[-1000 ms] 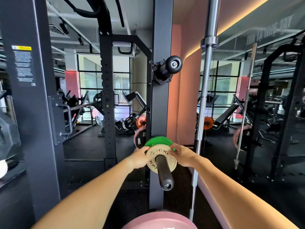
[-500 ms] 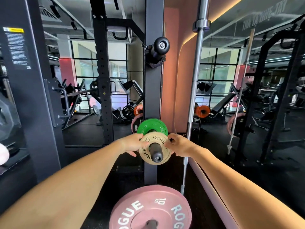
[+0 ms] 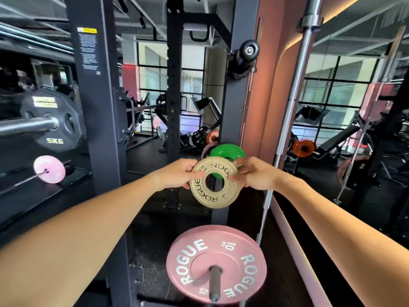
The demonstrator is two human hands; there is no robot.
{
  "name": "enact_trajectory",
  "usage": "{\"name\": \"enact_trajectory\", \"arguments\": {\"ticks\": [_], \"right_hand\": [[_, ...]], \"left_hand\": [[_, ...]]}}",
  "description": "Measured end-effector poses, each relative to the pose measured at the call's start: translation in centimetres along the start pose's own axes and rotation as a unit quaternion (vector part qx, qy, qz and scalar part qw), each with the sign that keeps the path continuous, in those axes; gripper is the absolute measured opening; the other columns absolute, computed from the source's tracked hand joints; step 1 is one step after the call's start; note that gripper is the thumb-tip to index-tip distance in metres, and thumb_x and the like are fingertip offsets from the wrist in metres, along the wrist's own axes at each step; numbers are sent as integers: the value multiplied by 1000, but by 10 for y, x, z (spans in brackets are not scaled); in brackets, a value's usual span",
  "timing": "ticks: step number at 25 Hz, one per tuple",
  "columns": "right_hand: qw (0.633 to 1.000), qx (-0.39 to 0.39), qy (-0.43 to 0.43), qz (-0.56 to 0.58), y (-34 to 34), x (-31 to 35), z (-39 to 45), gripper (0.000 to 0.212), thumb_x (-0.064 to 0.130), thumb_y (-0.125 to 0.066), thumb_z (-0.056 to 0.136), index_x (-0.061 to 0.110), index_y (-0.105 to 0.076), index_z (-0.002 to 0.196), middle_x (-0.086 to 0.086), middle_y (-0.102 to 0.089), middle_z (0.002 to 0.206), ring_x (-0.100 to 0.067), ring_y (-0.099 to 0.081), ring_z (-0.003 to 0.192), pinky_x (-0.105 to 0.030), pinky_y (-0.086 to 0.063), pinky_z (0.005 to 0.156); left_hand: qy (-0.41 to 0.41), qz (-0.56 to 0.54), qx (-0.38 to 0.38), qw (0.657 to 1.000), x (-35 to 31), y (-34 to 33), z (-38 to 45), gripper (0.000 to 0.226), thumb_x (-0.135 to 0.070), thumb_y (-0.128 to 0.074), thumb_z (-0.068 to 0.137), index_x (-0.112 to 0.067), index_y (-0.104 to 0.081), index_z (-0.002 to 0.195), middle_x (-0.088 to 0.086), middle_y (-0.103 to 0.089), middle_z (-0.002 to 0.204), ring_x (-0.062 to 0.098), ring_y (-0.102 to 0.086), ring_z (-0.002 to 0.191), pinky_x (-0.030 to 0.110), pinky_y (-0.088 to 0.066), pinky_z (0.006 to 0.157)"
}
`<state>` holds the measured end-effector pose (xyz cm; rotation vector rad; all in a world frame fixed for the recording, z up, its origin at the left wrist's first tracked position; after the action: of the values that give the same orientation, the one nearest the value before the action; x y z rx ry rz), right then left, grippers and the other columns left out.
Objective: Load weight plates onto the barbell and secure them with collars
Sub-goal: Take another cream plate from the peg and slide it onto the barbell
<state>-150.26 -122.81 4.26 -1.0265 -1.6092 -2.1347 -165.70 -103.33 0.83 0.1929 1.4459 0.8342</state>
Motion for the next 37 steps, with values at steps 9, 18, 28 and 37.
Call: {"name": "enact_trajectory", "arguments": {"ticks": [9, 18, 28, 37], "right_hand": [[978, -4, 87, 189, -127, 166, 33, 10, 9, -52, 104, 12, -57, 112, -4, -67, 103, -17, -69, 91, -52, -62, 77], [950, 97, 161, 249, -328, 337, 51, 19, 12, -53, 103, 15, -59, 121, -6, -71, 114, -15, -72, 94, -39, -64, 68], [948, 97, 202, 225, -406, 440, 103, 26, 14, -55, 102, 18, -61, 127, -6, -69, 120, -24, -69, 105, -44, -64, 76], [951, 37, 261, 162, -423, 447, 193, 17, 17, -65, 95, 23, -67, 111, 0, -73, 99, -20, -70, 95, -52, -59, 85]], "left_hand": [[7, -84, -180, 980, 25, 140, -164, 17, -26, -56, 104, -15, -65, 112, 6, -76, 102, 20, -76, 92, 41, -64, 72], [99, 3, -306, 947, 96, 282, -383, 25, -26, -56, 103, -9, -64, 121, 15, -70, 113, 32, -71, 103, 57, -60, 81], [107, 8, -443, 890, 136, 369, -449, 10, -28, -56, 102, -24, -64, 108, -3, -75, 100, 12, -71, 88, 45, -57, 86], [99, 6, -429, 898, 186, 424, -400, 16, -25, -52, 105, -18, -58, 118, 3, -73, 110, 10, -72, 90, 25, -59, 61]]}}
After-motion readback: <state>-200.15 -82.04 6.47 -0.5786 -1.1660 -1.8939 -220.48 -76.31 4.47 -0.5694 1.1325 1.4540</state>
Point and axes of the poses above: each hand's wrist, its own z-axis towards the middle knuckle, its own y-axis out of the back of the hand, x = y × z, the point moved 1 cm from there along z, towards the middle knuckle
